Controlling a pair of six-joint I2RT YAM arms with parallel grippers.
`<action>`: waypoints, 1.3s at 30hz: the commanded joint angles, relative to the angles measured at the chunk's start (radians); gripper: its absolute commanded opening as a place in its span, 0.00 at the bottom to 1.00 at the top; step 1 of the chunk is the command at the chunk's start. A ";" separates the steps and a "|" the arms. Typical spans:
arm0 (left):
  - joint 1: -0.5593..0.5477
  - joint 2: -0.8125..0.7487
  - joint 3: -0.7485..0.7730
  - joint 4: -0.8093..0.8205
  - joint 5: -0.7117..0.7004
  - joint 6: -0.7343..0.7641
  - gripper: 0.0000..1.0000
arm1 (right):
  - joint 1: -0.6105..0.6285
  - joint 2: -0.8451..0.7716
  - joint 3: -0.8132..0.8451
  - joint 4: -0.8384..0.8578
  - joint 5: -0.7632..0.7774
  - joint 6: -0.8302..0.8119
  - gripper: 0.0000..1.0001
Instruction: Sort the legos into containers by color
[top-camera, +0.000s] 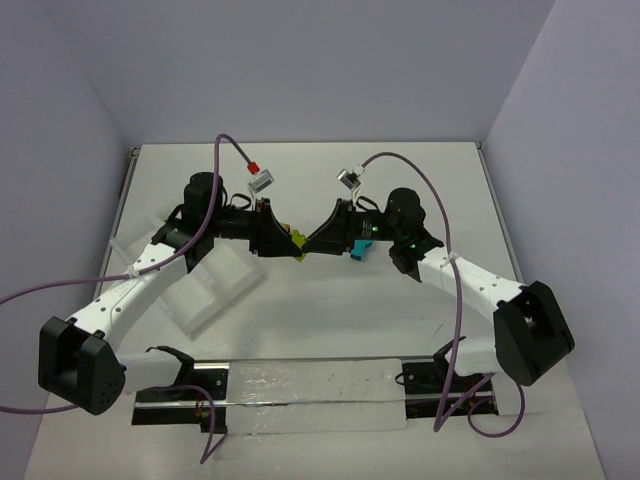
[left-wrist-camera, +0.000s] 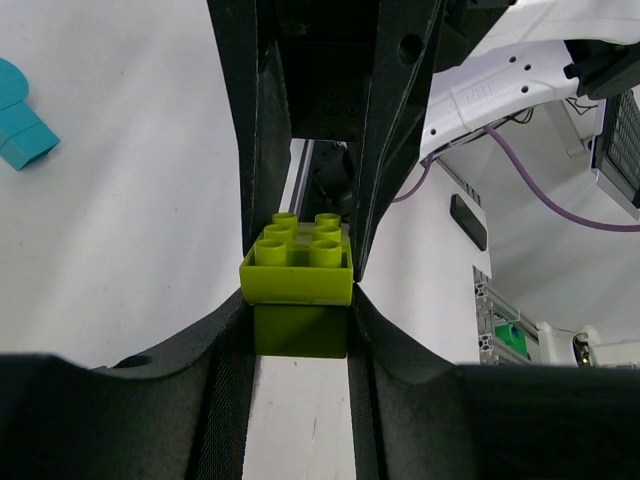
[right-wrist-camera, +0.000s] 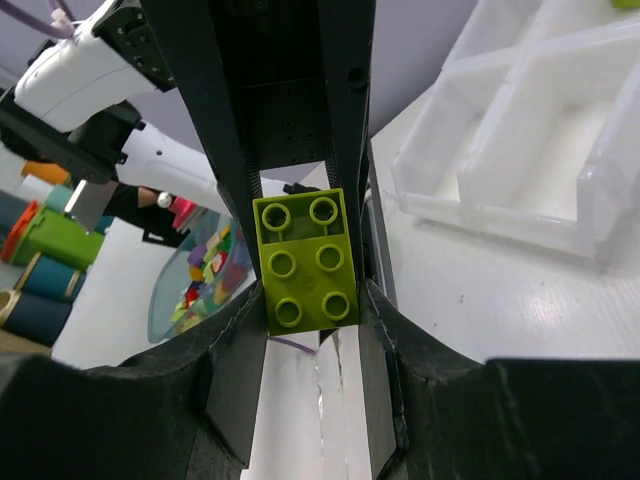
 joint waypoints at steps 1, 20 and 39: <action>-0.002 -0.022 -0.010 -0.014 -0.029 0.052 0.00 | -0.032 -0.063 0.000 -0.077 0.210 -0.028 0.00; 0.051 -0.068 0.091 -0.285 -0.537 0.008 0.00 | -0.075 -0.163 0.046 -0.646 0.687 -0.185 0.00; 0.345 0.221 0.352 -0.514 -1.404 -0.189 0.00 | -0.081 -0.210 0.124 -1.027 0.818 -0.307 0.00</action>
